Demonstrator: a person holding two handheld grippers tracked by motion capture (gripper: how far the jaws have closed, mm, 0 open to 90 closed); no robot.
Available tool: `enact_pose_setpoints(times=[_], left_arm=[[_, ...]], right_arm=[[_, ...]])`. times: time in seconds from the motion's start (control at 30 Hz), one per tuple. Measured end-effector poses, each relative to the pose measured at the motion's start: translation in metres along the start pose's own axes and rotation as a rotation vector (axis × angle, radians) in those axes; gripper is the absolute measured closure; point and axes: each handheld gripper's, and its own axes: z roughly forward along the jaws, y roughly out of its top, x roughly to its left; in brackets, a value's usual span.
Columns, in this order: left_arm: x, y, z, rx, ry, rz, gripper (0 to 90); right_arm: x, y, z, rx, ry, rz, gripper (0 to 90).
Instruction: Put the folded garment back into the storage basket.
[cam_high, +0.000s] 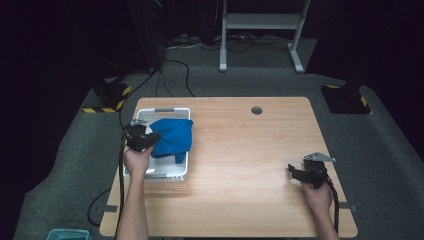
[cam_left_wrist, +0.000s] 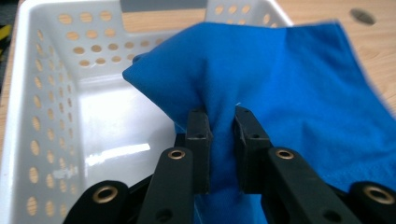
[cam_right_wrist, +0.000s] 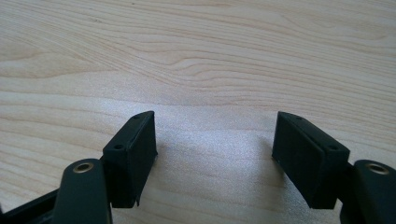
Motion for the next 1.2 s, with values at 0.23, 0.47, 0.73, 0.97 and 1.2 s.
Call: enact_pose_setpoints(times=[0.23,0.47,0.73,0.97,1.2], left_arm=[[0.003,-0.004,0.005,0.009,0.022,0.001,77.9],[0.002,-0.006,0.009,0.028,0.046,0.011,77.1],[0.000,-0.006,0.014,0.059,0.103,0.034,75.0],[-0.001,-0.006,0.014,0.059,0.132,0.035,66.0],[-0.003,-0.007,0.013,0.040,0.151,0.032,51.0]], right_arm=[[0.000,0.000,0.000,0.000,0.000,0.000,30.4],[0.000,0.000,0.000,0.000,0.000,0.000,30.4],[0.000,0.000,0.000,0.000,0.000,0.000,30.4],[0.000,0.000,0.000,0.001,-0.001,0.000,30.4],[0.000,0.000,0.000,0.000,-0.001,0.000,30.4]])
